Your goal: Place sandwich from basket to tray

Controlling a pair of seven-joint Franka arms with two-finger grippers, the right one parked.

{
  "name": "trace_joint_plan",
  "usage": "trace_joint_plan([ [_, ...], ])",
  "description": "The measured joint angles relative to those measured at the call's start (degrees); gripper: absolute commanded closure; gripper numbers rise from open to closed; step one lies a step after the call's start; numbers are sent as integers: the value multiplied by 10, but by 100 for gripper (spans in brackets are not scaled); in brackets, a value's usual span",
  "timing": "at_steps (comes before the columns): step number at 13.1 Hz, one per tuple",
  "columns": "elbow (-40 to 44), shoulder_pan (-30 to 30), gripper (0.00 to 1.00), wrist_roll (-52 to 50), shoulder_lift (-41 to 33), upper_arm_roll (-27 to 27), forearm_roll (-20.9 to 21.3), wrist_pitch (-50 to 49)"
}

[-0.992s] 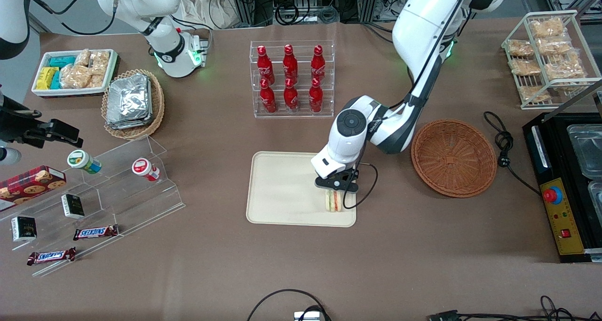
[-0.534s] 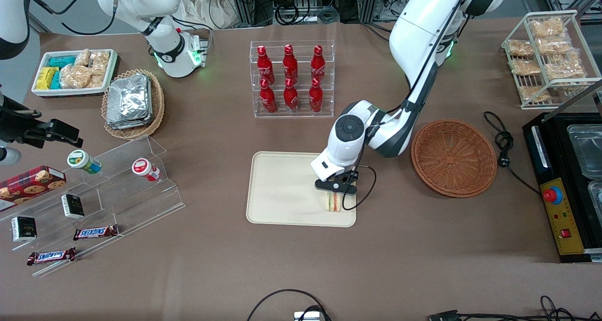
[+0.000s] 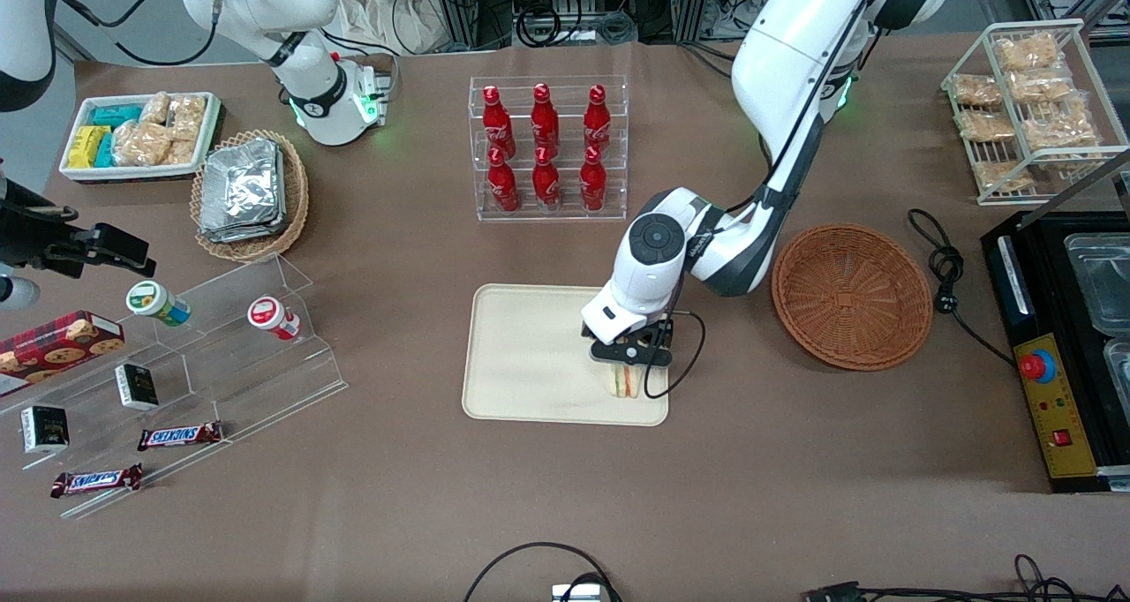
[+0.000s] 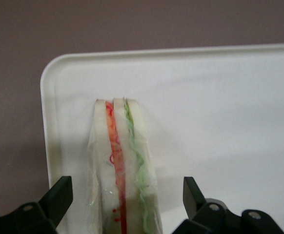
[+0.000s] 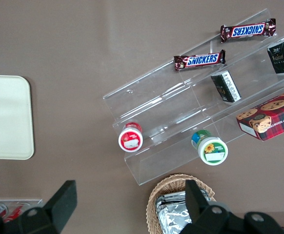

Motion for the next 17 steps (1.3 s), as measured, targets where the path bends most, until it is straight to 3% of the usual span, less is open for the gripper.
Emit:
trace_joint_plan([
  [5, 103, 6, 0, -49, -23, 24, -1, -157],
  [8, 155, 40, 0, -48, -40, 37, 0, -245],
  [17, 164, 192, 0, 60, -133, 50, 1, -391],
])
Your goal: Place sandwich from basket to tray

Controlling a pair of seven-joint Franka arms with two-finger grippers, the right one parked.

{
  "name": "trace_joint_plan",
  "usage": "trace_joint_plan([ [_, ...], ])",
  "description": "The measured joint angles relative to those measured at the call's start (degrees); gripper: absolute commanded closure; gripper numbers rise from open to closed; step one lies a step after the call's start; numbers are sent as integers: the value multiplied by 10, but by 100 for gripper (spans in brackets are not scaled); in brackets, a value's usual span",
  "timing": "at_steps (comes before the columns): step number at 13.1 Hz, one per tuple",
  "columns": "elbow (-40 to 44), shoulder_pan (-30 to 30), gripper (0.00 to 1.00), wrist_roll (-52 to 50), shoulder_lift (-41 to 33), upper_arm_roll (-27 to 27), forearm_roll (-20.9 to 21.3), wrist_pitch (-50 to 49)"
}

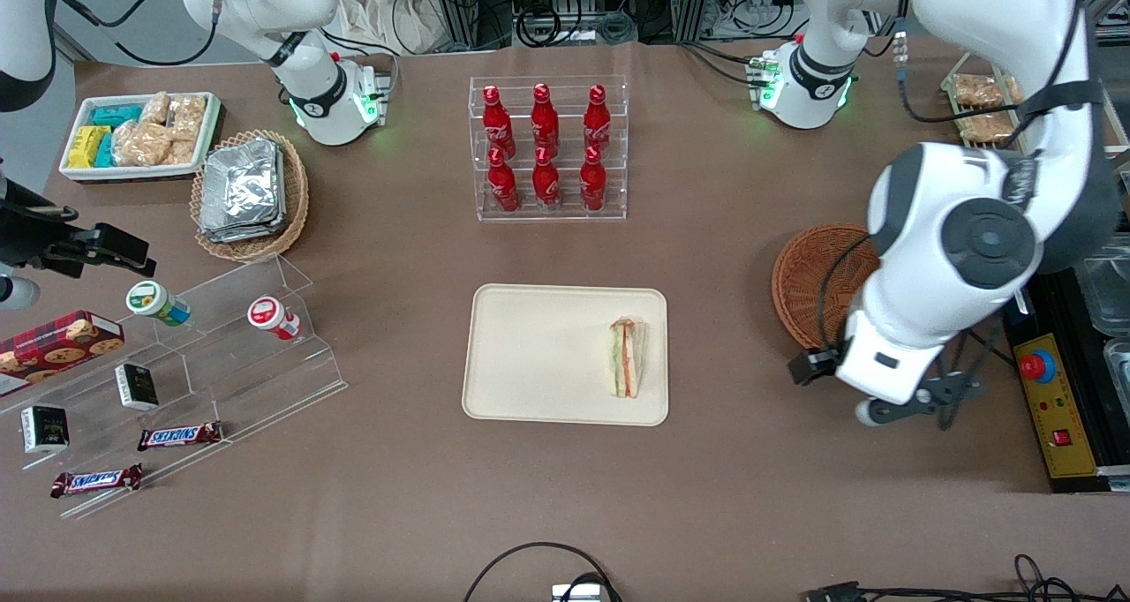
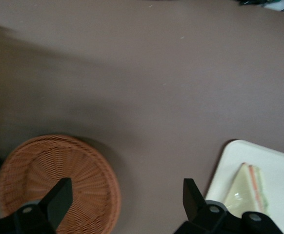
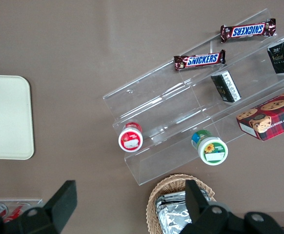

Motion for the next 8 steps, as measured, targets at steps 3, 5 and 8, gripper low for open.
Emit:
trace_joint_plan([
  [3, 0, 31, 0, 78, -18, 5, 0, -42],
  [5, 0, 55, 0, 127, -30, 6, 0, -61],
  [8, -1, 82, 0, 153, -43, 6, -1, -67],
])
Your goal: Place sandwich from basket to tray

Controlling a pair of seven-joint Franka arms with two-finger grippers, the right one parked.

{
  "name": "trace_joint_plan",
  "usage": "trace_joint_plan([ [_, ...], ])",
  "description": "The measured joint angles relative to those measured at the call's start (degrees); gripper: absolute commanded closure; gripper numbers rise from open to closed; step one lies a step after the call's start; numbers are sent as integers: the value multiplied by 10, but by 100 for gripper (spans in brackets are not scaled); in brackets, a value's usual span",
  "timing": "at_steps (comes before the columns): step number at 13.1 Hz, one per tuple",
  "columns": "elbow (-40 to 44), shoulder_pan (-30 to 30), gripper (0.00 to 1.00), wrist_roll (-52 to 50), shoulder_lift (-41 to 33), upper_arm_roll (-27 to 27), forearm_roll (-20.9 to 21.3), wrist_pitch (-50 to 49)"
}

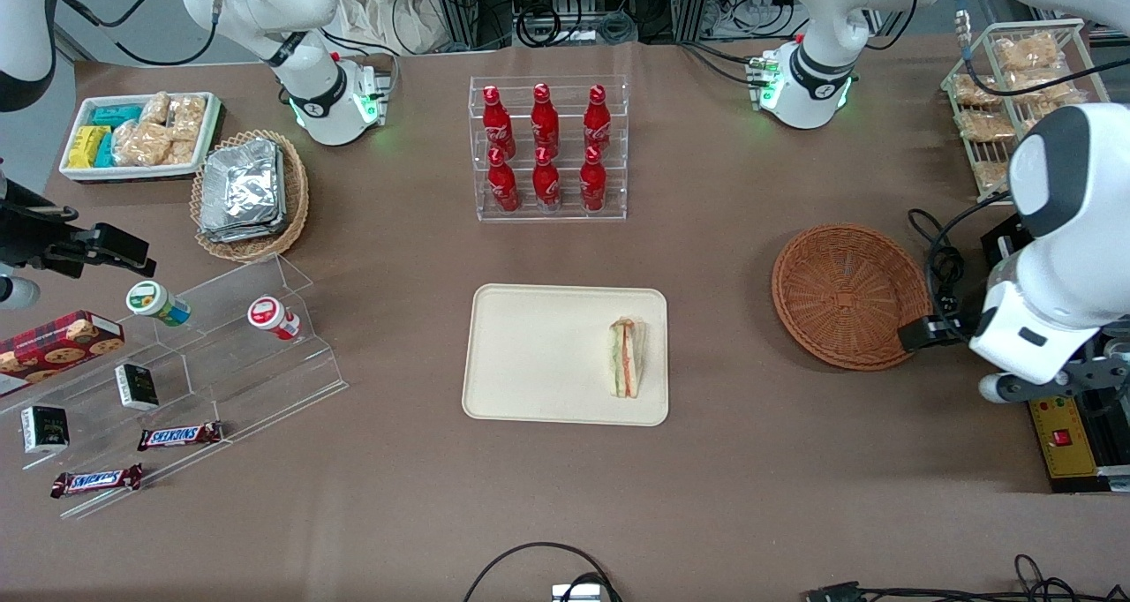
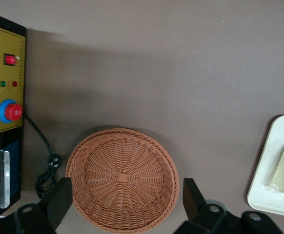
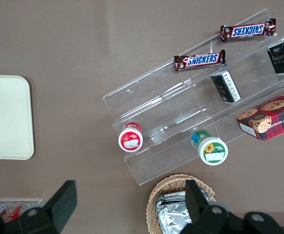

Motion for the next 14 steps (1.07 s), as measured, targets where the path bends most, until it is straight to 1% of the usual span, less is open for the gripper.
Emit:
trace_joint_plan([
  [3, -11, 18, 0, 61, -26, 0, 0, -1],
  [6, -45, 32, 0, 122, -76, 0, 0, -8],
  [8, -75, 35, 0, 126, -122, 0, 0, -14],
  [11, -106, 44, 0, 129, -189, -1, 0, -56],
  [14, -115, 58, 0, 137, -222, -16, -1, -77],
])
